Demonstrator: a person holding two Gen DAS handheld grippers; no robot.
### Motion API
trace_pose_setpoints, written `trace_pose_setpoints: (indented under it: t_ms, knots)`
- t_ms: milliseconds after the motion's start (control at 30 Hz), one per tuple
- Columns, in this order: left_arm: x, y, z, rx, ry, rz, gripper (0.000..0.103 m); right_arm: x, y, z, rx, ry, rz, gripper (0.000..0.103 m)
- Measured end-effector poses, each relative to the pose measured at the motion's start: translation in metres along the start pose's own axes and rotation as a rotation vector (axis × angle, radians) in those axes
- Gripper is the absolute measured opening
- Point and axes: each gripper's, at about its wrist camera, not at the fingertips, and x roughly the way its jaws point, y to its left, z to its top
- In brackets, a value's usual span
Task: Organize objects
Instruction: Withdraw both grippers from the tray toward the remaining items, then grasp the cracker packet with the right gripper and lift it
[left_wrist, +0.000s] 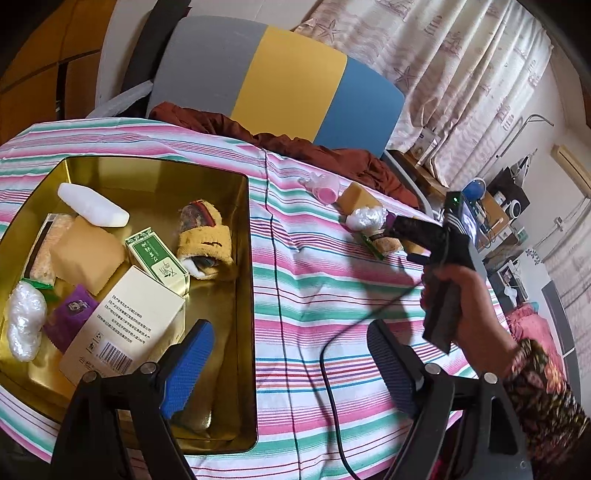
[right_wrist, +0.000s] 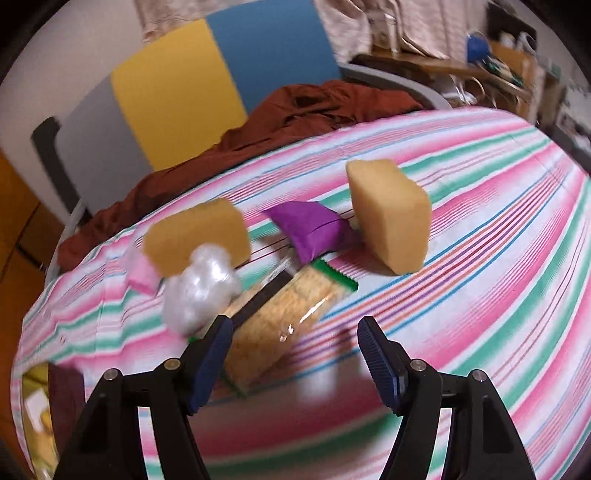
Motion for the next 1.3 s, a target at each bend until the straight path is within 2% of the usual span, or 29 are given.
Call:
trace_pose_setpoints:
  t_ms: [167, 333, 500, 633, 867, 1100, 1300]
  knots:
    - [0.002, 0.0, -0.002, 0.002, 0.011, 0.011, 0.086, 0.016, 0.008, 0.012, 0.012, 0.006, -0.02, 0.071]
    - [0.004, 0.0, -0.004, 0.005, 0.021, 0.02, 0.086, 0.035, 0.014, 0.017, 0.003, 0.047, -0.032, 0.07]
    - [0.009, -0.003, -0.005, 0.01, 0.037, 0.023, 0.086, 0.038, 0.027, 0.011, -0.112, 0.025, -0.088, 0.07]
    - [0.013, -0.008, -0.006, 0.02, 0.047, 0.021, 0.086, 0.036, 0.028, 0.004, -0.185, 0.011, -0.101, 0.065]
    - [0.021, -0.021, -0.003, 0.047, 0.062, 0.017, 0.086, 0.019, 0.014, -0.01, -0.273, 0.032, -0.047, 0.053]
    - [0.049, -0.051, 0.015, 0.11, 0.099, 0.014, 0.086, 0.0, -0.016, -0.029, -0.332, 0.082, 0.0, 0.052]
    - [0.093, -0.091, 0.044, 0.131, 0.113, 0.0, 0.086, -0.015, -0.039, -0.046, -0.371, 0.11, 0.044, 0.052]
